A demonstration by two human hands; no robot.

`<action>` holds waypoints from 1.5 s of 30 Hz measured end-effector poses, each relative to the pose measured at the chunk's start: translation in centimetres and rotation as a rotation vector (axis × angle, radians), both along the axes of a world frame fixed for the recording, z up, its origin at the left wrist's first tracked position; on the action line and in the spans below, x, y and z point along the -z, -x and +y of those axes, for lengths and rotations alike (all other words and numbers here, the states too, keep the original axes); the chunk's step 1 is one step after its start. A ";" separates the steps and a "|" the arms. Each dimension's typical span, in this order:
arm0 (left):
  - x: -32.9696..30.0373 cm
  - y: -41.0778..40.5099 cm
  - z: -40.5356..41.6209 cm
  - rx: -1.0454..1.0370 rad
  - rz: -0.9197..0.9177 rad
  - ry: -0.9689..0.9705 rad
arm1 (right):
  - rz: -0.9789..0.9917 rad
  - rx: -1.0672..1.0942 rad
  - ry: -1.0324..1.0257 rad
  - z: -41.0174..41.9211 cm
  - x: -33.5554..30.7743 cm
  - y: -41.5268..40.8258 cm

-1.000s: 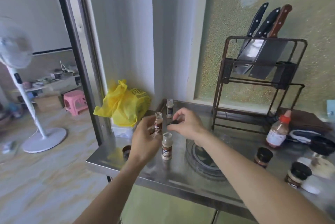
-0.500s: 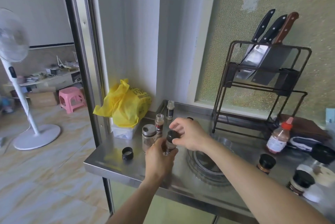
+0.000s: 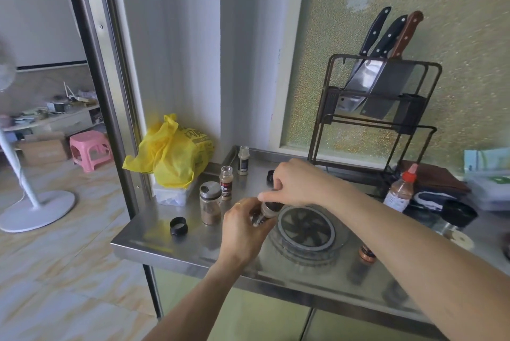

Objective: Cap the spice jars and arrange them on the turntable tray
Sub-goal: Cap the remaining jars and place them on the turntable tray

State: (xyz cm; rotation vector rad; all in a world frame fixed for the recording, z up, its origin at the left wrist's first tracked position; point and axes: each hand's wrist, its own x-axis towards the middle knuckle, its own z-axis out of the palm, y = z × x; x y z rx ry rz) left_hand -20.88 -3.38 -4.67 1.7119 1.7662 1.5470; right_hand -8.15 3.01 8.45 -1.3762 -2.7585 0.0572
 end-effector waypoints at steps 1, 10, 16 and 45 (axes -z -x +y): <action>-0.3 -0.3 0.0 0.007 0.002 -0.003 | 0.010 -0.008 0.013 0.0 -0.3 -0.5; -3.1 -2.5 -0.3 0.272 -0.071 0.065 | 0.040 -0.156 0.134 -1.6 -3.1 -5.0; -3.9 -4.9 -0.5 0.308 -0.041 0.066 | -0.016 0.052 0.176 -2.0 -4.1 -7.5; -5.9 -14.0 5.0 0.350 -0.041 0.072 | 0.124 0.247 0.119 0.1 -5.2 -15.7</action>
